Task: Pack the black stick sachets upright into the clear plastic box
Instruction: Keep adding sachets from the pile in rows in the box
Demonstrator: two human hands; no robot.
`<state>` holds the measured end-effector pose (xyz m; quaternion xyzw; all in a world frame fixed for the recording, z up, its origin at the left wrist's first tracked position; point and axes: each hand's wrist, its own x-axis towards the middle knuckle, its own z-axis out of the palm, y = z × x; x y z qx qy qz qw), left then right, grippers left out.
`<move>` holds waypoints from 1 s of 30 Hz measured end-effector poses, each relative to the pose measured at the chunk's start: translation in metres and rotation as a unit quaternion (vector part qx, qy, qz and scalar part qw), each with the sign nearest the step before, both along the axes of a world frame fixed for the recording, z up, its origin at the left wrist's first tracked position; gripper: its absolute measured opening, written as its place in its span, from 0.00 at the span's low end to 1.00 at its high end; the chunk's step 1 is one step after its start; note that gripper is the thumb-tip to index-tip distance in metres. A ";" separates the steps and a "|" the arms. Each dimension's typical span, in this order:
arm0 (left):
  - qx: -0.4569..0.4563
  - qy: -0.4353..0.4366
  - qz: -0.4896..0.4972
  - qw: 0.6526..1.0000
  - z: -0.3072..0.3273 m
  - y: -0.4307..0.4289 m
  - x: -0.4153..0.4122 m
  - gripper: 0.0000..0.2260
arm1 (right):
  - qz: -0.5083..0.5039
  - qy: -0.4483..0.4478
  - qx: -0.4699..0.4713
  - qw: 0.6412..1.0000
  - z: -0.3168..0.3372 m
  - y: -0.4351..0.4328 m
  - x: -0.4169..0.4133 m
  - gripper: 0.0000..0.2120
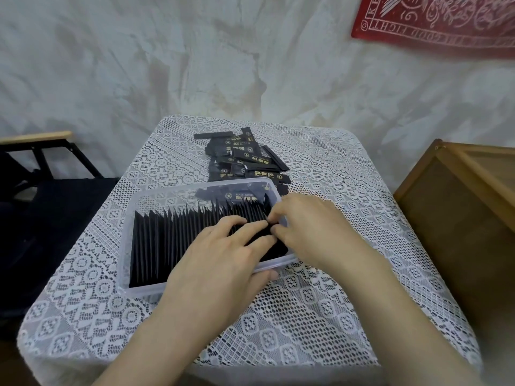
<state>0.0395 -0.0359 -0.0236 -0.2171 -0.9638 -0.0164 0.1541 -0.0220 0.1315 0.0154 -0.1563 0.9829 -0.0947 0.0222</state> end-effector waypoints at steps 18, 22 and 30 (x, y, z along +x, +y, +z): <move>-0.009 -0.050 0.022 0.998 0.005 0.000 0.000 0.33 | 0.020 -0.035 0.027 0.999 0.017 0.006 0.006 0.13; 0.018 -0.052 0.038 0.998 0.011 0.001 0.009 0.33 | 0.018 -0.043 -0.047 0.998 0.017 0.011 0.015 0.17; 0.056 -0.090 0.031 0.994 0.022 -0.010 0.019 0.33 | -0.024 -0.036 -0.207 0.977 -0.004 0.010 0.031 0.31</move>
